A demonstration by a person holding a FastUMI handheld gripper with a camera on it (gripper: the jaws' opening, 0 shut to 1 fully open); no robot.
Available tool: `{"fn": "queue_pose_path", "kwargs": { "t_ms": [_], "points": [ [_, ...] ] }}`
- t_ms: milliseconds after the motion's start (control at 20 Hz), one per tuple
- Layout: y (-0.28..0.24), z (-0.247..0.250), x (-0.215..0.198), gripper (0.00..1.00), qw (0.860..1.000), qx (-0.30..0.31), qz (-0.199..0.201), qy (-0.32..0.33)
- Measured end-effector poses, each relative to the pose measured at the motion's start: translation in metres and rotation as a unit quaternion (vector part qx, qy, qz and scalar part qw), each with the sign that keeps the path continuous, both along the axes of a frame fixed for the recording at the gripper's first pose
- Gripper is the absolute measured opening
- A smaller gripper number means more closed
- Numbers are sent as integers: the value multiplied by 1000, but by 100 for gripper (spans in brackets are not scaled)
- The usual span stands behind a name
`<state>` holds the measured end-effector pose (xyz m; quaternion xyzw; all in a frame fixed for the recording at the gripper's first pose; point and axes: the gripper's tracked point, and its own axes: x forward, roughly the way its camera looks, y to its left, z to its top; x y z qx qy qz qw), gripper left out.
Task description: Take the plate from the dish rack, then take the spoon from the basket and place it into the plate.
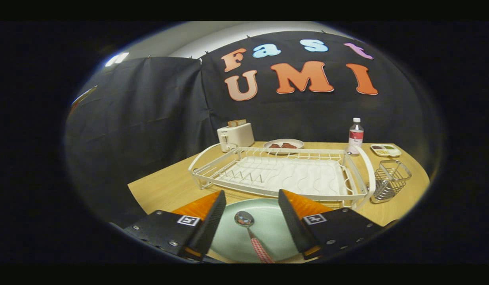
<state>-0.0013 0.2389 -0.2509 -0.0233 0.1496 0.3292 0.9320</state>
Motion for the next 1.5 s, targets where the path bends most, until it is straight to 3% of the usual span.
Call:
{"fn": "queue_pose_path", "kwargs": {
  "t_ms": [50,100,900,1250,1500],
  "points": [
    [-6,5,3,97,1000,2,-9,-2],
    [-12,14,7,99,1000,8,-20,-5],
    [-135,164,71,99,979,34,-182,-79],
    [-165,181,81,99,968,21,-232,-91],
    [-156,177,81,99,970,26,-226,-87]
  ]
}}
